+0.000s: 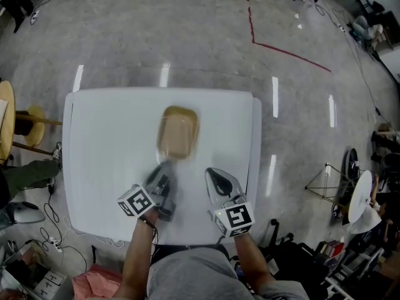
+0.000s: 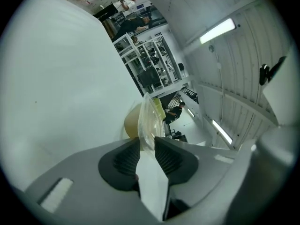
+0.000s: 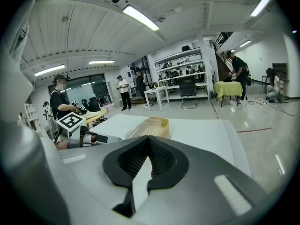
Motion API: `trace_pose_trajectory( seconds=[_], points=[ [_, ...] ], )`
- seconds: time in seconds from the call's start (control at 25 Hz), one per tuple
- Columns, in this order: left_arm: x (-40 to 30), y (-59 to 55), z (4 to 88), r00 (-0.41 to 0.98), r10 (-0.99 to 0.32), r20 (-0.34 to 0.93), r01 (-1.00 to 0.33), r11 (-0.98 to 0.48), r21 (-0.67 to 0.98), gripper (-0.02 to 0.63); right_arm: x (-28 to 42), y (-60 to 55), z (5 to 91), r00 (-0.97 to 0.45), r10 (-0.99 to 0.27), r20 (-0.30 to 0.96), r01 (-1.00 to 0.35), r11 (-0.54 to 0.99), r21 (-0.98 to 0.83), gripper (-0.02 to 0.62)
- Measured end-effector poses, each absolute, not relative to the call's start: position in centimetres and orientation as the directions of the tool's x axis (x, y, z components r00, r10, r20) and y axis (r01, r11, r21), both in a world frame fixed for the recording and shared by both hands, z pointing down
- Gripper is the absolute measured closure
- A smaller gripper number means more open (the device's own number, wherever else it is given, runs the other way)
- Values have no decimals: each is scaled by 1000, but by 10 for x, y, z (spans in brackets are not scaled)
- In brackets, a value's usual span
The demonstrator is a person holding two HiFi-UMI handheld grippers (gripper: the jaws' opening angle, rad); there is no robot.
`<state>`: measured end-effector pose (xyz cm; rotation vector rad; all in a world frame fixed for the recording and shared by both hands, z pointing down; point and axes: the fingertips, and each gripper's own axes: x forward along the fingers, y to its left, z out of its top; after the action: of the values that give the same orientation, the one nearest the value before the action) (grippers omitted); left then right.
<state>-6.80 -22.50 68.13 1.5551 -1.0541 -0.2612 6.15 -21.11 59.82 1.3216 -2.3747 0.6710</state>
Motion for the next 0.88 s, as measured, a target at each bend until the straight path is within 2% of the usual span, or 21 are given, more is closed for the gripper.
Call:
trace_pose_trajectory(
  seconds=[0.16, 0.44, 0.64, 0.88],
  points=[
    [-62, -228, 673, 588, -743, 318, -376, 96, 921, 529, 65, -211, 598, -508, -697, 506, -859, 451, -241, 591],
    [-62, -230, 665, 594, -758, 269, -311, 92, 946, 554, 64, -209, 597, -508, -699, 504, -860, 450, -243, 591],
    [-62, -227, 660, 604, -753, 262, -325, 67, 943, 557, 62, -206, 594, -509, -701, 500, -859, 451, -243, 591],
    [-64, -225, 648, 603, -752, 265, -407, -5, 913, 558, 59, -201, 588, -513, -707, 487, -857, 460, -234, 591]
  ],
)
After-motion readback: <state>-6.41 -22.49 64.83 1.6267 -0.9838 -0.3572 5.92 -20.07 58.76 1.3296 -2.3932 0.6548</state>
